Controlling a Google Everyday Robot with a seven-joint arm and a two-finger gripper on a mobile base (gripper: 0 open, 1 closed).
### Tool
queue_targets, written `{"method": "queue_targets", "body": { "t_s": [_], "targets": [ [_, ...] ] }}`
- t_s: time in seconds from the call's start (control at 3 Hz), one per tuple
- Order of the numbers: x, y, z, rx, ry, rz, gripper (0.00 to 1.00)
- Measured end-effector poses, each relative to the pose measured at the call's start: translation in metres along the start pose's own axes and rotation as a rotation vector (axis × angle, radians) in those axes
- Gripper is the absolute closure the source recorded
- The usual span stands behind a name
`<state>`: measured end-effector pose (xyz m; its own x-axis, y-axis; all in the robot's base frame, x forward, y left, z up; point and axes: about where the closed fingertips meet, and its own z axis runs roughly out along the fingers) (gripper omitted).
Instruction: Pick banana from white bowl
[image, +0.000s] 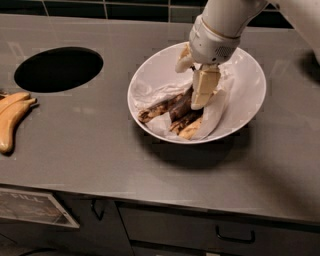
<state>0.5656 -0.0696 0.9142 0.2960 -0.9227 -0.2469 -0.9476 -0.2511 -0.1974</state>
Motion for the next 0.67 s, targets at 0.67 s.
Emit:
{"method": "queue_targets", "body": {
  "t_s": [0.67],
  "targets": [
    [0.0001,-0.0084,0.0147,-0.057,0.005,-0.035,0.27]
  ]
}}
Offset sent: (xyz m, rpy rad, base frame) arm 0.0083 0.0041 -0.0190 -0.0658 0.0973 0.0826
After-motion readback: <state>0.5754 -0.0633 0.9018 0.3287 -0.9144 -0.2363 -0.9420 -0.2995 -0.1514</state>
